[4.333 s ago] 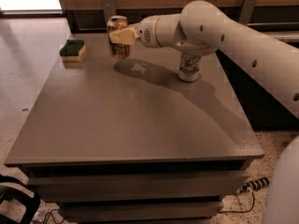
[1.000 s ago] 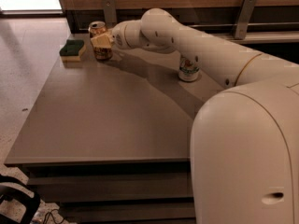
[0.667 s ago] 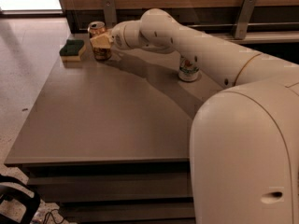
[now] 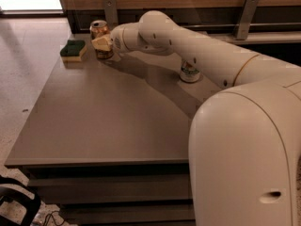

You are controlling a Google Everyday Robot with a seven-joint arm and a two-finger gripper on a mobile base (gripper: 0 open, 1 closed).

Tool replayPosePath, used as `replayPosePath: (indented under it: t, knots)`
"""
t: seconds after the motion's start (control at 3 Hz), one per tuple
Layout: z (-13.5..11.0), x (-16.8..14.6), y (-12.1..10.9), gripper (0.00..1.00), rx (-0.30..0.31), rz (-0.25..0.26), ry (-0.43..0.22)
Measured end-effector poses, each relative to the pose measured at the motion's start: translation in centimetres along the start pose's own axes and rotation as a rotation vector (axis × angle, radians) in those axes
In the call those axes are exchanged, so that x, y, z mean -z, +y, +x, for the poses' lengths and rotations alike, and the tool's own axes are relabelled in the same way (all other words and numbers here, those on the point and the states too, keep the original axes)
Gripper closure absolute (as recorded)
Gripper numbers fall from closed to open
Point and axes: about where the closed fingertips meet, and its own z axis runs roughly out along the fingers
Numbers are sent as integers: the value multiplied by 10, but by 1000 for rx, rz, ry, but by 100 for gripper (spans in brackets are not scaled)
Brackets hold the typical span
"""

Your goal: Move orange can near sponge

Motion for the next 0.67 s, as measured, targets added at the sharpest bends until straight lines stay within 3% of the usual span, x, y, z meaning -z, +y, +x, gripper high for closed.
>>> replayPosePath:
  t: [0.33, 0.67]
  knots:
    - [0, -2, 2, 0, 0, -4, 1]
    - [0, -2, 2, 0, 0, -4, 1]
